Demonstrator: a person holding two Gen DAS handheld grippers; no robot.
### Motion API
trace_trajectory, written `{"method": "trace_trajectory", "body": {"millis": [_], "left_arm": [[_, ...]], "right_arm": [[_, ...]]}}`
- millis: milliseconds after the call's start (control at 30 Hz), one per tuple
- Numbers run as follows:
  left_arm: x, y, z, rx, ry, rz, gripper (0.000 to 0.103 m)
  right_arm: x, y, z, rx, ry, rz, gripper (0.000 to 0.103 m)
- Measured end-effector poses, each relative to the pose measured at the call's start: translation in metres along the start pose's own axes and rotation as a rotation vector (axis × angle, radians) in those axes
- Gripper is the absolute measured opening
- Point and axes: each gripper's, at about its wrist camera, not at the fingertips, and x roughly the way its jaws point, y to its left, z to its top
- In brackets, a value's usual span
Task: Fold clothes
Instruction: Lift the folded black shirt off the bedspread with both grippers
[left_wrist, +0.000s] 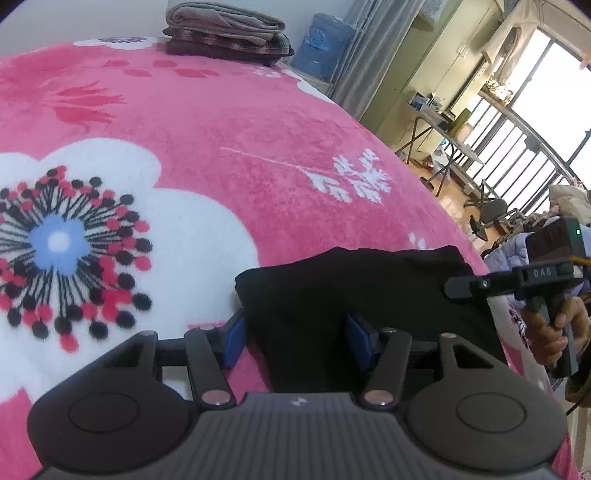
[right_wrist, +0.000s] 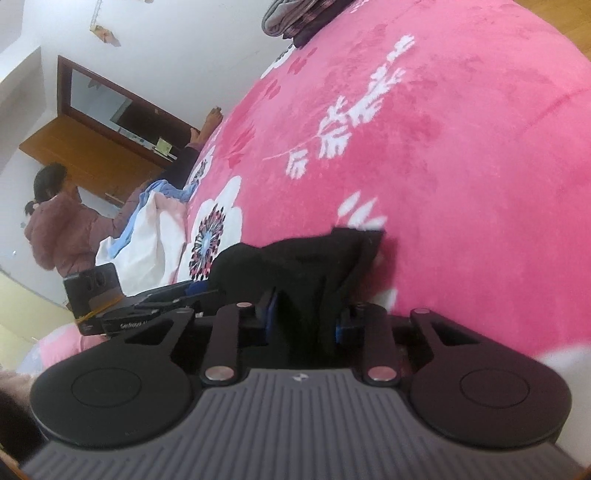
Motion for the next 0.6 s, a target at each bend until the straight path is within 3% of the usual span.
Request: {"method": "trace_trajectory", "body": {"millis": [67, 167, 233, 267, 467, 600], "left_arm": [[0.002, -0.001, 0.003, -0.002, -0.005, 0.010, 0.052], [0.004, -0.008, 0.008, -0.002, -0.020, 0.044, 0.037], [0.002, -0.012, 0.007, -0.006, -0.029, 0.049, 0.019], [0.001, -0.015, 0.006, -0.003, -0.034, 0.053, 0.016], [-0.025, -0.053, -0.001, 0.101, -0.139, 0.153, 0.013], [-0.051, -0.066, 0.010, 0.119, -0.220, 0.155, 0.012]], "right_arm": [[0.000, -0.001, -0.002, 0.007, -0.005, 0.001, 0.022], [0.006, 0.002, 0.001, 0.010, -0.004, 0.002, 0.015], [0.011, 0.012, 0.000, -0.029, -0.001, -0.008, 0.013], [0.013, 0.019, -0.002, -0.059, -0.001, -0.017, 0.011], [-0.001, 0.053, -0.014, -0.166, -0.090, -0.098, 0.008], [-0.013, 0.079, -0.016, -0.234, -0.159, -0.155, 0.007]]}}
